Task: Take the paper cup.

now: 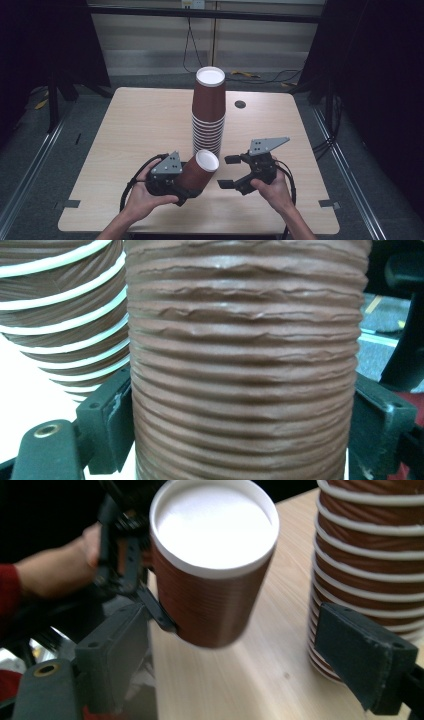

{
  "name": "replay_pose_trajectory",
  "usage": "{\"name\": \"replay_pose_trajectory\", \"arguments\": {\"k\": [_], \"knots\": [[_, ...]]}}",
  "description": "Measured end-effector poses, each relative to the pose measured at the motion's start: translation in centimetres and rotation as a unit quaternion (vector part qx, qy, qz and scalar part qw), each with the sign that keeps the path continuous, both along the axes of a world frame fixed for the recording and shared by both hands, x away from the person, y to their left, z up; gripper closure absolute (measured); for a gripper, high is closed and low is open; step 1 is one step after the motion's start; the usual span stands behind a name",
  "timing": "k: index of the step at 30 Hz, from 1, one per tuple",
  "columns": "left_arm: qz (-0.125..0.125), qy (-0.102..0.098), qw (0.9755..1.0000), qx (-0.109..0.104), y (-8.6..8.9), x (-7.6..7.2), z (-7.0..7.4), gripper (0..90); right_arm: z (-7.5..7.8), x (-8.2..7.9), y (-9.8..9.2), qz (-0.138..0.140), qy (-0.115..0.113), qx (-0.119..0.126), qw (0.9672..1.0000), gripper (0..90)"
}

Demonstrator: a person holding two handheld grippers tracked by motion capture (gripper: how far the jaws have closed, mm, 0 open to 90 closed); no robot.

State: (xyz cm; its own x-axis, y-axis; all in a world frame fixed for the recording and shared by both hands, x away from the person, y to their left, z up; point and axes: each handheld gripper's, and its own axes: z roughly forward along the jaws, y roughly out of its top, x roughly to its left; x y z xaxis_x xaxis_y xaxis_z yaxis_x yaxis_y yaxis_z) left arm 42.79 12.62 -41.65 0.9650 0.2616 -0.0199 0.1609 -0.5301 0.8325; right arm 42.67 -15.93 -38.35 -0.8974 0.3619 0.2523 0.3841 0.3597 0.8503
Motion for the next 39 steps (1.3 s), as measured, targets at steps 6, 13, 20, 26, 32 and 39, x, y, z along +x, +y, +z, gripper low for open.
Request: {"name": "replay_pose_trajectory", "arguments": {"k": [6, 13, 20, 26, 32, 39], "knots": [[-0.004, -0.004, 0.9995, 0.031, -0.5, 0.0, -0.1, 14.8, 0.1, -0.1, 0.3, 0.008, -0.005, -0.038, 0.9992, 13.6], [-0.015, -0.007, 0.9979, 0.063, -1.6, 0.4, 0.3, 14.8, 0.1, -0.3, 0.6, 0.031, -0.011, -0.079, 0.9963, 13.6], [-0.014, 0.002, 0.9944, 0.105, -2.0, 0.3, -0.2, 14.8, -0.4, -0.4, 0.6, 0.033, -0.010, -0.116, 0.9927, 14.3], [-0.023, 0.000, 0.9911, 0.131, -2.6, 0.0, -0.3, 14.8, -0.5, -0.4, 0.9, 0.044, -0.011, -0.145, 0.9884, 15.3], [-0.033, -0.003, 0.9880, 0.151, -3.2, -0.2, -0.3, 14.8, -0.7, -0.3, 1.4, 0.053, -0.019, -0.179, 0.9822, 16.1], [-0.042, -0.007, 0.9843, 0.171, -3.6, -0.4, -0.7, 14.8, -1.3, -0.2, 1.8, 0.070, -0.002, -0.200, 0.9773, 17.6]]}}
